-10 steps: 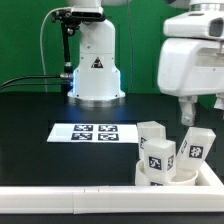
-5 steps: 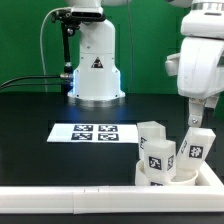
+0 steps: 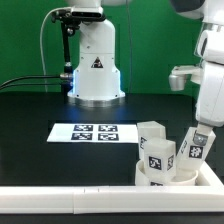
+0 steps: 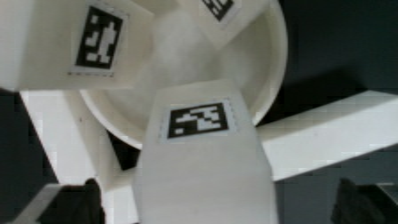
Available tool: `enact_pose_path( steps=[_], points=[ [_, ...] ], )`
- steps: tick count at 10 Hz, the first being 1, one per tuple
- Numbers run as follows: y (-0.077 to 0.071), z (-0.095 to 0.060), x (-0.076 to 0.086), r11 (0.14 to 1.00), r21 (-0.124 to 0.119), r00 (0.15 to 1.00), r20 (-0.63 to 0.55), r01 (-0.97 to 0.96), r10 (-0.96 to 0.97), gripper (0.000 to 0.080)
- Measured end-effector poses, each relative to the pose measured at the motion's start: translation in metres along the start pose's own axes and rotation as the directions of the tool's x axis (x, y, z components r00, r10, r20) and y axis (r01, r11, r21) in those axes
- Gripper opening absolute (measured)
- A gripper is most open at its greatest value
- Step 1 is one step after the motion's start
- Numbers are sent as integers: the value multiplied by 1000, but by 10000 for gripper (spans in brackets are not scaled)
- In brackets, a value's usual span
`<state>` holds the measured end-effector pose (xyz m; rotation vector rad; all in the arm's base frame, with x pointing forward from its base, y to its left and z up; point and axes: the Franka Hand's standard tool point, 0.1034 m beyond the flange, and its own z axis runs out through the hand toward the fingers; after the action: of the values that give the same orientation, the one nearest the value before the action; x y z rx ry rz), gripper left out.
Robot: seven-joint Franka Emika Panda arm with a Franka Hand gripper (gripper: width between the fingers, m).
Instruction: Assemble stool
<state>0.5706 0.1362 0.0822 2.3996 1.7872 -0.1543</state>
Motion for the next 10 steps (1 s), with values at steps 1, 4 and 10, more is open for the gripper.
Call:
enact_pose_path(
  steps=[1, 4, 10],
  points=[
    [0, 3, -2, 999, -5, 999, 2, 35, -35, 649],
    [0, 3, -3, 1000, -5, 1000, 2, -28, 28, 378],
    [-1, 2, -10, 801, 2, 801, 4, -599, 599, 333]
  ],
)
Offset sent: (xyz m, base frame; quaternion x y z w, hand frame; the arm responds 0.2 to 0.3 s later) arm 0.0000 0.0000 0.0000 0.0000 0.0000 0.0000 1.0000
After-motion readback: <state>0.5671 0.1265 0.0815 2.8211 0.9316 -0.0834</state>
